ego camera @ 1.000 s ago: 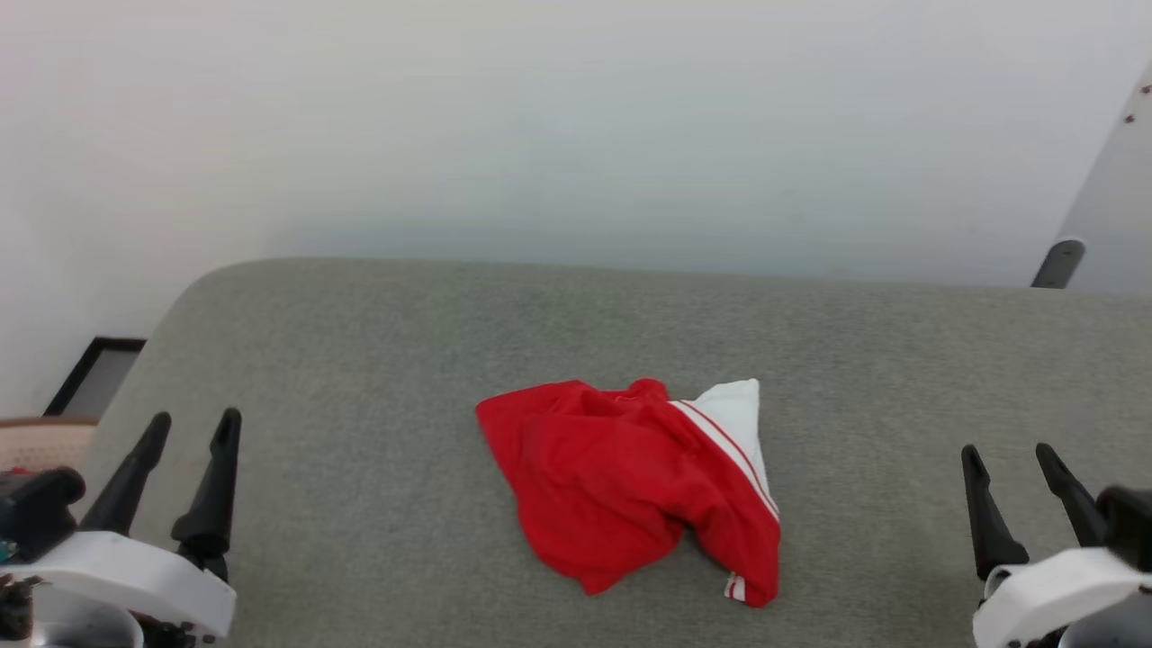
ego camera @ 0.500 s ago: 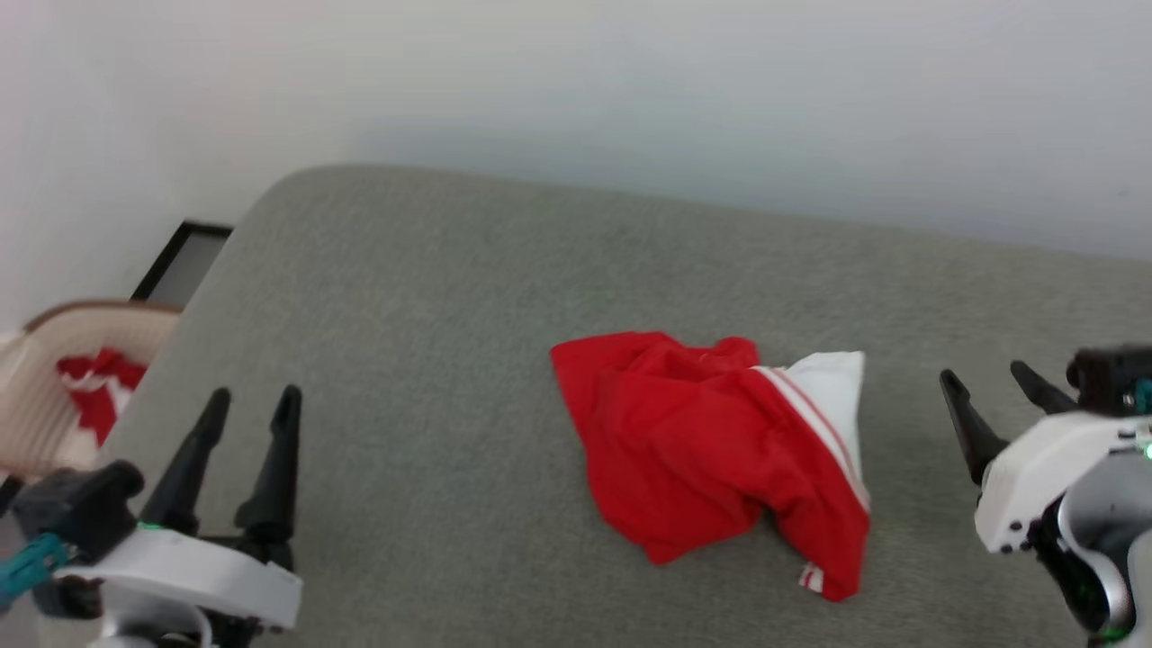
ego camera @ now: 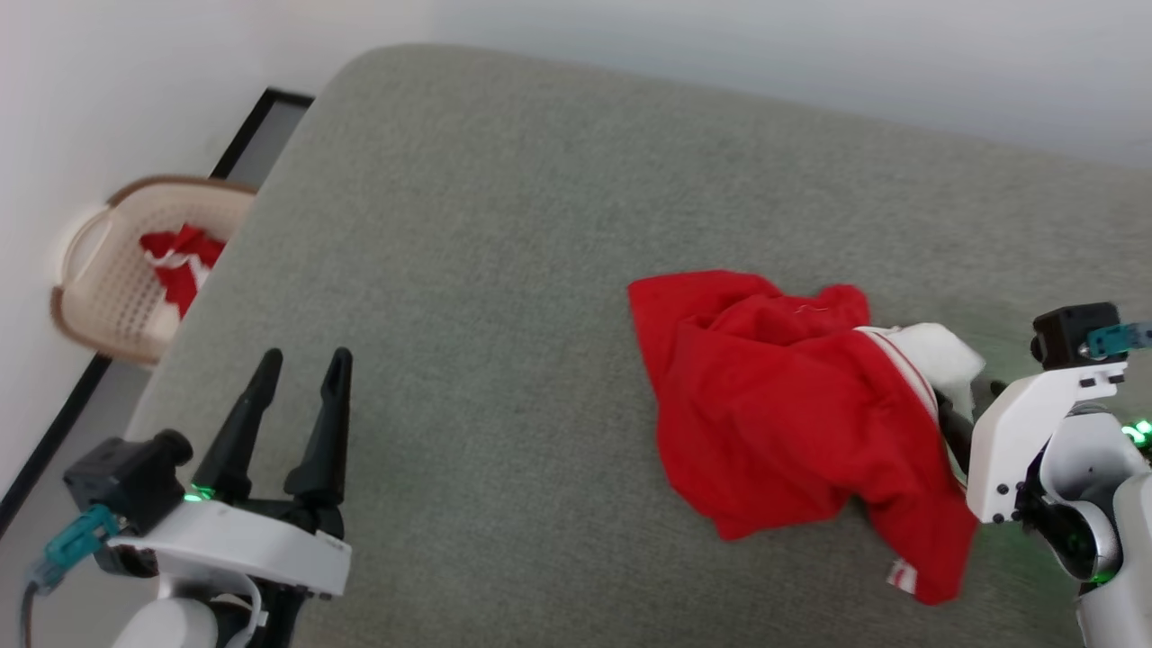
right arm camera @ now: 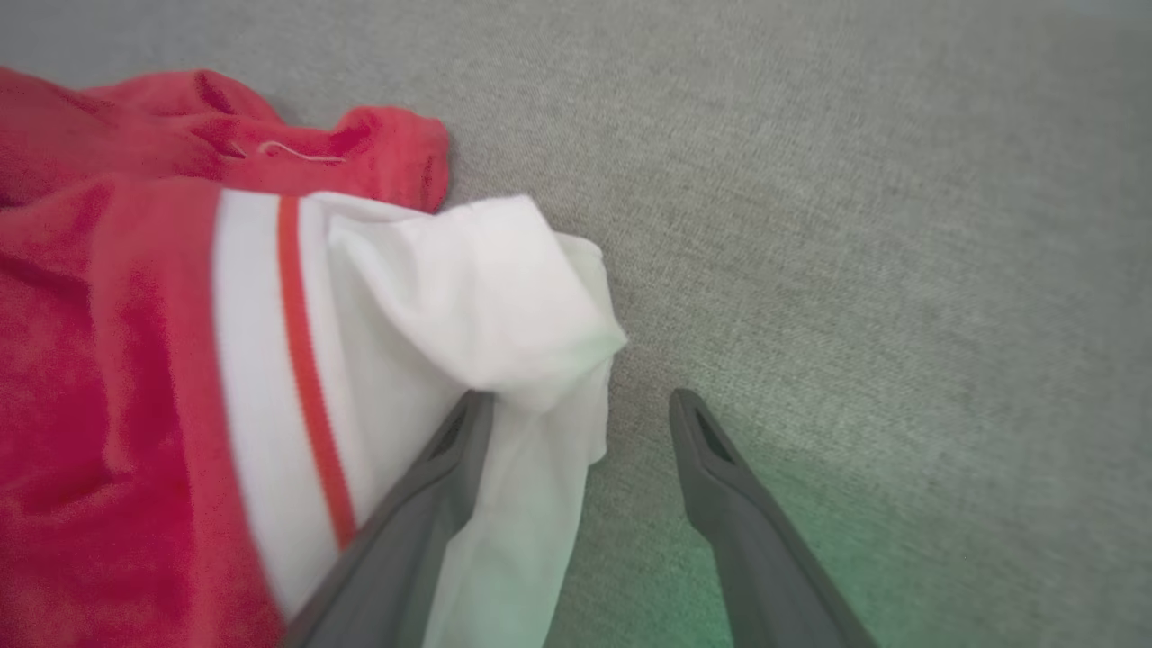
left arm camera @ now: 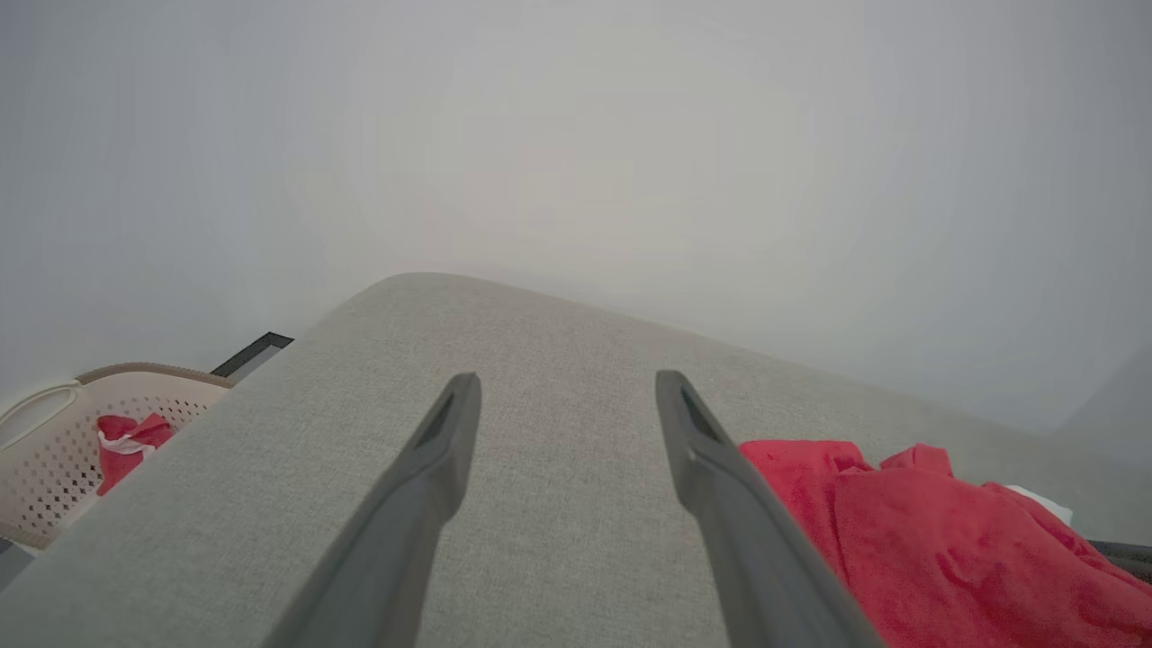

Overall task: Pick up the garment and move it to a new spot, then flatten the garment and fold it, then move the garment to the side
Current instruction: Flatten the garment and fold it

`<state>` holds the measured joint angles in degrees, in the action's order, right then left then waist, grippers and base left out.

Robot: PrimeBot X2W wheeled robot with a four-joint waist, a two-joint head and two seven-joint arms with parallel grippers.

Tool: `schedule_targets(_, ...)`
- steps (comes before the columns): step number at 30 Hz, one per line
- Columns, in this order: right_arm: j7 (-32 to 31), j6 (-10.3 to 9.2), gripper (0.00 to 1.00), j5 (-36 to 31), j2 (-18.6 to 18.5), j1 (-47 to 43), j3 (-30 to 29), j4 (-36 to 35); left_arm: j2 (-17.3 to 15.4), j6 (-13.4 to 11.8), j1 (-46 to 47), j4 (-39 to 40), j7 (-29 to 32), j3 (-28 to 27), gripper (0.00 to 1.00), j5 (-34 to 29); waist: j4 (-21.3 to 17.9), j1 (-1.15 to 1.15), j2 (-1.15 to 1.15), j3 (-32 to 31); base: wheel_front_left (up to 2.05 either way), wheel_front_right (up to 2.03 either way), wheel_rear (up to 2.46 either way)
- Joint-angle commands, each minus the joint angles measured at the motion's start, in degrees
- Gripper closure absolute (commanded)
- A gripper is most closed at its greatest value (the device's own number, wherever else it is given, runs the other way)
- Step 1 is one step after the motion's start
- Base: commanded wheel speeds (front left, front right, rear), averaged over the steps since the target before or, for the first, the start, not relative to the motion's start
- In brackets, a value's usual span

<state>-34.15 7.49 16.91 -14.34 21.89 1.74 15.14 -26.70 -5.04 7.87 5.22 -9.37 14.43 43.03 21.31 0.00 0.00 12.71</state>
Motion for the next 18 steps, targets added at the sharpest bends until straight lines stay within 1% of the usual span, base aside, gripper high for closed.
schedule_targets(1, -0.7, 0.01, 0.00, 0.3, -0.3, 0.6, 0.4, 1.0, 0.4, 0.4, 0.7, -0.3, -0.4, 0.1, 0.00, 0.1, 2.2, 0.00, 0.00, 2.3, 0.00, 0.00, 0.00)
schedule_targets(4, -1.9, 0.01, 0.00, 0.5, -0.2, 0.7, 1.3, 3.7, 0.8, 0.5, 1.3, -1.0, -0.7, 0.2, 0.00, 0.3, 2.4, 0.00, 0.00, 2.8, 0.00, 0.00, 0.00)
schedule_targets(6, -1.5, 0.01, 1.00, 0.3, -0.5, 1.1, 2.1, 4.6, 1.1, 0.6, 1.5, -1.4, -1.0, 0.2, 0.00, 0.5, 2.3, 0.00, 0.00, 2.9, 0.00, 0.00, 0.00)
schedule_targets(12, 0.3, -0.02, 1.00, -0.2, -1.0, 3.5, 1.9, 5.0, 0.8, 0.3, 1.1, -2.5, -1.4, -0.4, 0.00, 0.9, 1.0, 0.00, 0.00, 1.5, 0.00, 0.00, 0.00)
schedule_targets(18, 1.4, -0.02, 1.00, 0.6, -2.1, 4.1, 0.0, 0.9, -0.1, -0.1, -0.2, -2.1, -1.1, -1.3, 0.00, 1.5, -1.8, 0.00, 0.00, -1.4, 0.00, 0.00, 0.00)
